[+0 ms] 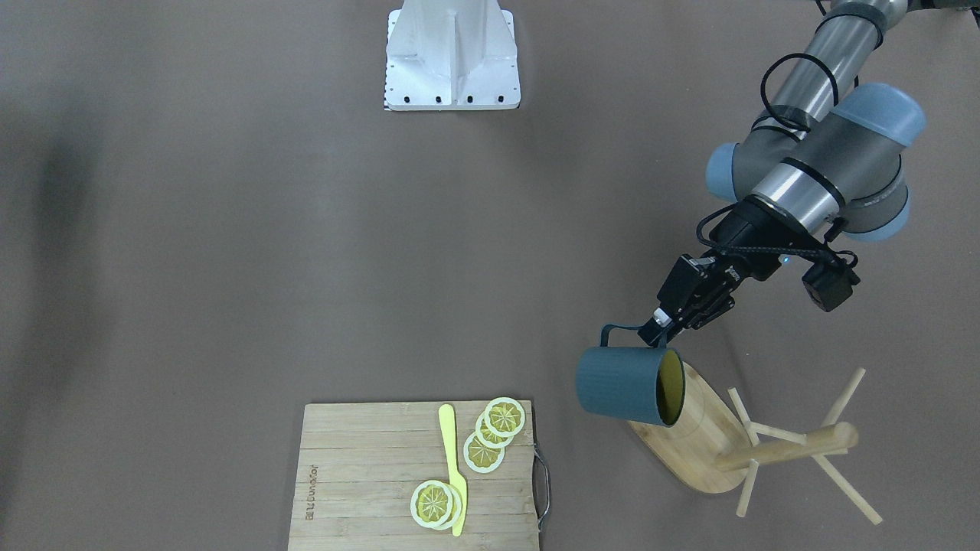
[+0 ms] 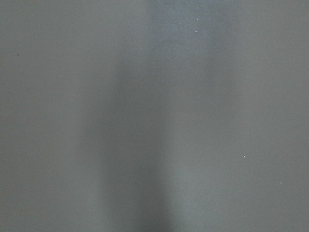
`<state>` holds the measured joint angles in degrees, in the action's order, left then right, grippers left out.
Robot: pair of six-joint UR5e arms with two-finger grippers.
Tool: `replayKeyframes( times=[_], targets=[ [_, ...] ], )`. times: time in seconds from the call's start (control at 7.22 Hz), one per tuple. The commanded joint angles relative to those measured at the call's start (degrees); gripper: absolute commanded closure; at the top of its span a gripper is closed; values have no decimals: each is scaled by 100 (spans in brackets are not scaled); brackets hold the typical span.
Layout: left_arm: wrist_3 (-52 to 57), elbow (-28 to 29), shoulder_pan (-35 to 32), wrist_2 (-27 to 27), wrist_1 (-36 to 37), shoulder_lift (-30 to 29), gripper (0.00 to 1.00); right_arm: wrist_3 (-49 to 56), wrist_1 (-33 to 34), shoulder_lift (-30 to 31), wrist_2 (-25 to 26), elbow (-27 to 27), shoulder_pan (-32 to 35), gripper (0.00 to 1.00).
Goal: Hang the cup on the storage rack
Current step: 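Carry the mug with the left gripper up to the wooden rack's peg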
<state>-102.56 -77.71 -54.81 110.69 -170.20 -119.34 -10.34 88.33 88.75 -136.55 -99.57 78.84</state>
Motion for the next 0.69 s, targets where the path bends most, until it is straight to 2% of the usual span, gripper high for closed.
replayKeyframes(
  times=[0.0,0.28,0.42,0.55],
  targets=[
    [-1539,245,-169,23,-693,-10,100,6,0,2,5,-1,0,0],
    [-2597,615,-310,-29,-1172,-167,100,6,0,11,5,-1,9,0],
    [-3089,764,-346,-186,-1408,-212,100,-3,0,11,5,-1,9,0],
    [-3460,1071,-346,-423,-1950,-221,100,-3,0,11,5,-1,0,0]
  ],
)
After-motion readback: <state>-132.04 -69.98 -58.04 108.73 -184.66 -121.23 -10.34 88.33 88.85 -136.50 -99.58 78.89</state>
